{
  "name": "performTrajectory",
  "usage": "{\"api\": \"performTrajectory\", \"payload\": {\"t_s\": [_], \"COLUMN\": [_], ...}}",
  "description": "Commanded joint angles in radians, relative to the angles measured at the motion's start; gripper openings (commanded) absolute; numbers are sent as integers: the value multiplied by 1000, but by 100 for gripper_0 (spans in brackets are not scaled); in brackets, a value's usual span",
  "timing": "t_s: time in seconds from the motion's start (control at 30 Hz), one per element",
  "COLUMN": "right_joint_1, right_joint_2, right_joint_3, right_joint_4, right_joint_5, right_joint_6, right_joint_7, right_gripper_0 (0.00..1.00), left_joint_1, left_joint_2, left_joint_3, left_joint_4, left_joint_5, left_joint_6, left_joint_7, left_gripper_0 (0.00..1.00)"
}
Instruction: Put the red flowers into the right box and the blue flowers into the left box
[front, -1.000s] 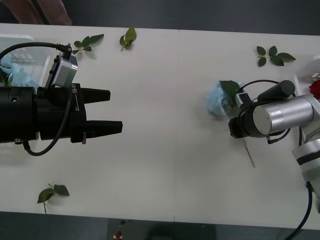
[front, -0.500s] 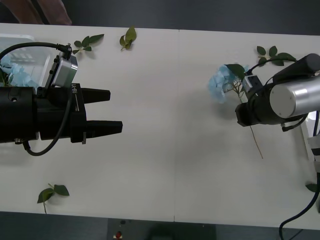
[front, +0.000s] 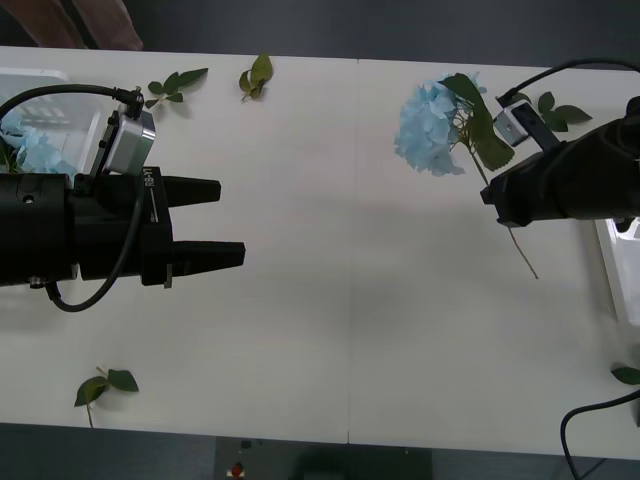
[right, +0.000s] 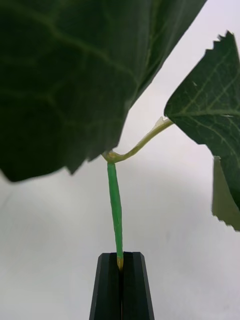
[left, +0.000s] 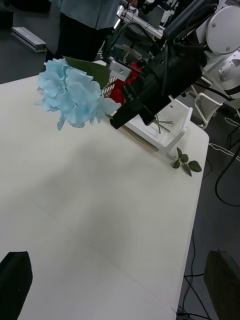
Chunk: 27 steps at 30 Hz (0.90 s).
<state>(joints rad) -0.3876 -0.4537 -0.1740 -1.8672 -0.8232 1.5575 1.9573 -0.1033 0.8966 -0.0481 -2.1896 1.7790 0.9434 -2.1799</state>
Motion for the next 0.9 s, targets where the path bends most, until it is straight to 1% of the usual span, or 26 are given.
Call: {"api": "performTrajectory", "payload": {"t_s": [0.03,0.17,0.23,0.43,0.6,0.77,0.8,0.87,0.9], "right_joint_1": [-13,-14,-17,-37,-74,-113,-123,-137,-148], "right_joint_2": [10,9,9,9,10,20,24,38,46], "right_joint_3": [-78,-128,-148,-168,-154,-131,-122,-107,-96], "right_joint_4": [-33,-33,-35,-33,-33,-33,-33,-33,-33], "right_joint_5": [-122,-266,-359,-522,-642,-717,-735,-755,-771], "right_joint_6": [10,10,12,12,10,-5,-14,-28,-40], "right_joint_7": [117,173,169,126,17,-86,-113,-155,-186], "right_gripper_0": [0,0,0,0,0,0,0,0,0], "left_joint_1": [-4,-4,-4,-4,-4,-4,28,33,34], "left_joint_2": [22,22,22,22,22,22,-5,-8,-5], "left_joint_3": [8,8,8,8,8,8,-15,-9,2], "left_joint_4": [-27,-27,-27,-27,-27,-27,-18,-19,-19], "left_joint_5": [10,10,10,10,10,10,16,26,71], "left_joint_6": [-12,-12,-12,-12,-12,-12,-12,-15,-21], "left_joint_7": [-9,-9,-9,-9,-9,-9,-9,-9,-8], "left_gripper_0": [100,100,100,100,100,100,100,100,100]}}
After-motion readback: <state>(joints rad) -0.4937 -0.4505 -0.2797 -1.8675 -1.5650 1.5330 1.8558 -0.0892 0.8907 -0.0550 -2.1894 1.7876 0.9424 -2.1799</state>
